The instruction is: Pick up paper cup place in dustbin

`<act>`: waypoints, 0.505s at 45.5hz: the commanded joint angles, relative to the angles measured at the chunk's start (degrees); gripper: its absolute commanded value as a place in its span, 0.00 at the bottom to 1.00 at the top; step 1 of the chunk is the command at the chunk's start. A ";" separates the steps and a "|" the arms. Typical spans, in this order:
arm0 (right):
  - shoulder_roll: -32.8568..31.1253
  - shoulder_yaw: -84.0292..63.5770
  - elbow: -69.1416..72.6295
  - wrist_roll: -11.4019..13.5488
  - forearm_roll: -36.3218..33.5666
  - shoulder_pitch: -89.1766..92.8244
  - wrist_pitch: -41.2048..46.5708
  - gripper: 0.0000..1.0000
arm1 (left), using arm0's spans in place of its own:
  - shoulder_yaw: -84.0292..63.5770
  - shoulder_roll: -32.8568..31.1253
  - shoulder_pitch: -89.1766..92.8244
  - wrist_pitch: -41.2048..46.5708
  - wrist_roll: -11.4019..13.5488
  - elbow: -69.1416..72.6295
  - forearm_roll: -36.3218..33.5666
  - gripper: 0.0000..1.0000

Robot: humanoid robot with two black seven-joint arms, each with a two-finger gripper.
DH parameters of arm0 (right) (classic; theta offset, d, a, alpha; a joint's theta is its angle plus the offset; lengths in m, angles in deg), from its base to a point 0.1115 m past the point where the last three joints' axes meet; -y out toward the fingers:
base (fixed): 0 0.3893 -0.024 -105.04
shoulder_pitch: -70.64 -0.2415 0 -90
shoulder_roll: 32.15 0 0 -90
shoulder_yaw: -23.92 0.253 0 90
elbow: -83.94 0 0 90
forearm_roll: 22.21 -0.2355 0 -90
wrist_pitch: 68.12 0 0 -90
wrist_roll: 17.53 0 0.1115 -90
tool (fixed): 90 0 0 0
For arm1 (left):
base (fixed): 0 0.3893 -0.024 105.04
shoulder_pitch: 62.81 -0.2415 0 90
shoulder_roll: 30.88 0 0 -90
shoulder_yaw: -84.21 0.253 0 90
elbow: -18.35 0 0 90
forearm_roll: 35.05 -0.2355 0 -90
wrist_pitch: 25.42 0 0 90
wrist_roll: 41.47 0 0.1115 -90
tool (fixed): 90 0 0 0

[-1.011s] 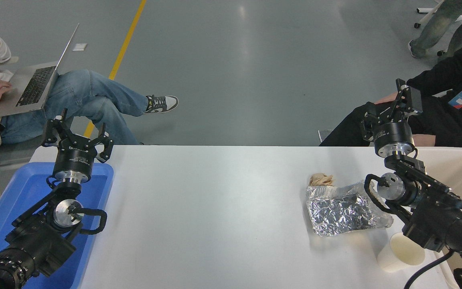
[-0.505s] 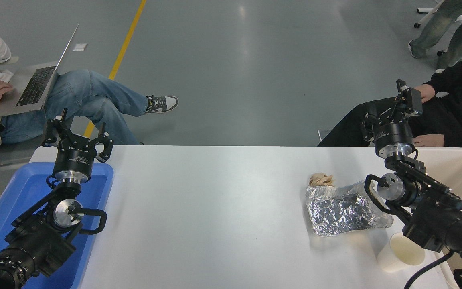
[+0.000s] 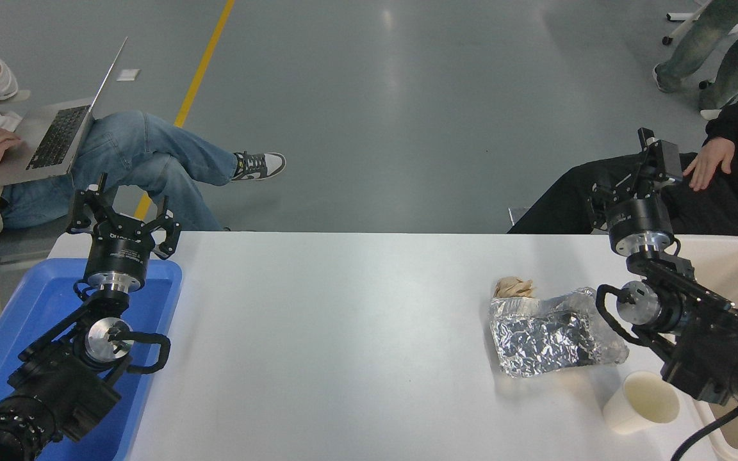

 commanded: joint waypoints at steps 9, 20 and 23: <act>-16.99 -45.16 16.32 -0.08 -2.16 -19.82 0.57 1.00 | 0.00 0.03 0.07 0.00 0.00 -0.01 -0.09 0.99; -17.97 -74.53 25.82 -0.08 -2.69 -39.69 0.65 1.00 | 0.00 0.03 0.07 0.00 0.00 -0.01 -0.09 0.99; -16.04 -80.51 27.05 0.01 -2.69 -44.17 1.97 1.00 | 0.00 0.03 0.07 0.00 0.00 -0.01 -0.09 0.99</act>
